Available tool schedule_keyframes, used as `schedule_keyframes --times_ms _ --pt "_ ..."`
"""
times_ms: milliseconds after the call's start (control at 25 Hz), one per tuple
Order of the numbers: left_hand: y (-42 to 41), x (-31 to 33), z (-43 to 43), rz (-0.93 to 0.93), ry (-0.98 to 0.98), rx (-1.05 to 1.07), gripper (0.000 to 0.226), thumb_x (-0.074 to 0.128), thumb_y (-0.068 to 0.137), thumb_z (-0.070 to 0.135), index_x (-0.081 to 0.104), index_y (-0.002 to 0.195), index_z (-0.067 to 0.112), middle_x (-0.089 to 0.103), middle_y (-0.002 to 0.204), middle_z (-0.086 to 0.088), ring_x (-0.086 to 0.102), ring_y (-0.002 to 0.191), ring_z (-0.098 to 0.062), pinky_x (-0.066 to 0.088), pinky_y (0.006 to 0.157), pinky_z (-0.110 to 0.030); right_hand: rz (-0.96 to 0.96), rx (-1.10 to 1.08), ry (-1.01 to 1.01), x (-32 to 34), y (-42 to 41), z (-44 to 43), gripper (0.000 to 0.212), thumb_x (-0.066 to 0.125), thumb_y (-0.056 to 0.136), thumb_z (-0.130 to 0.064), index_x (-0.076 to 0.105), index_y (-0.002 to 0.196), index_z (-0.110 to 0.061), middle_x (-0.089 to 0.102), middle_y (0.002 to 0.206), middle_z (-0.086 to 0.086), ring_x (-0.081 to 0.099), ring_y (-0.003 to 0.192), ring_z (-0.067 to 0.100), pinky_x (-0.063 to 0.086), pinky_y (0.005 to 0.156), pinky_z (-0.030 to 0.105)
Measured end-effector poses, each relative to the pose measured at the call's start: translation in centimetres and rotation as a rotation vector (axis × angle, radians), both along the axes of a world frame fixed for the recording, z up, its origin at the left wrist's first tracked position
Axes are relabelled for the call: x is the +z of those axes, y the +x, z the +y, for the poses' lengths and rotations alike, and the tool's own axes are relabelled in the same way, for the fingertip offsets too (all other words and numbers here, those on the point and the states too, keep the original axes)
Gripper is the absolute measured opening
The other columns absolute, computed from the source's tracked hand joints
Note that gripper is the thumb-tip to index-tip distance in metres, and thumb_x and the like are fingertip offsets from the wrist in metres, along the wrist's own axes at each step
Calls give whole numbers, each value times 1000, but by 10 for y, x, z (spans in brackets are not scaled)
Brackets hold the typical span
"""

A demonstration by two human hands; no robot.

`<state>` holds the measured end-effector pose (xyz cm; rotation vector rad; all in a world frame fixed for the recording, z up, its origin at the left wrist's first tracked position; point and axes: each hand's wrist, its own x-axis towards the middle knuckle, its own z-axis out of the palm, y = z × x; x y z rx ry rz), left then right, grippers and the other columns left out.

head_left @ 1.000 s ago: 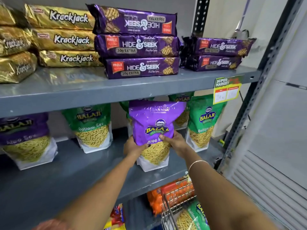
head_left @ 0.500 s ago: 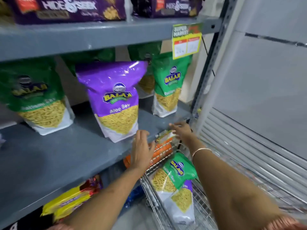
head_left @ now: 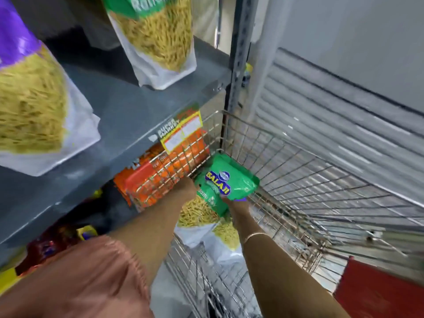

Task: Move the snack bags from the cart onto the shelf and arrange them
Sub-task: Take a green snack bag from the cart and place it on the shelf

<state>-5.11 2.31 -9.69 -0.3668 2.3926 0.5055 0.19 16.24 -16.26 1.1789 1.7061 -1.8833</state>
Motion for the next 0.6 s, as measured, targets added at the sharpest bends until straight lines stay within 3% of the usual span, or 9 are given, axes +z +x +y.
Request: schedule_keyframes --times_ms 120,280,360,440,520,600 --pt "-5 -25 0 -65 -1 -1 47 38 97 25 42 129 -10 47 137 -27 46 127 -35 37 103 -38 -4 23 -3 -9 -4 -4 41 72 75 -22 61 108 0 63 95 10 57 83 18 46 55 22" --pt "-14 -46 -7 -117 121 143 62 54 90 29 36 133 -11 53 125 -27 54 115 -30 48 83 -40 77 -110 -46 -13 -6 -9 41 80 65 -18 64 101 -7 68 96 14 60 74 22 50 52 23" --pt "-13 -52 -13 -162 183 166 75 61 85 35 29 139 -4 40 143 -23 45 127 -31 44 98 -36 136 -136 -139 -12 -7 -7 36 75 69 -8 61 103 -7 66 98 15 63 78 24 53 57 24" --pt "-8 -52 -18 -215 258 214 88 69 77 39 23 143 3 28 152 -18 38 134 -31 38 110 -38 164 -159 -234 -4 -7 -1 45 72 71 -1 57 112 0 65 108 21 64 92 32 57 69 31" --pt "-2 -46 -16 -257 360 305 94 72 73 38 18 145 9 23 155 -15 33 137 -32 32 114 -44 150 -109 -259 5 -4 5 49 70 72 -1 53 117 2 64 112 22 63 99 37 56 76 37" --pt "5 -33 -14 -261 451 370 92 74 72 35 23 144 11 31 151 -16 38 133 -31 34 112 -44 172 -74 -275 17 -2 11 43 70 72 -1 54 113 0 65 109 20 65 93 34 57 75 38"
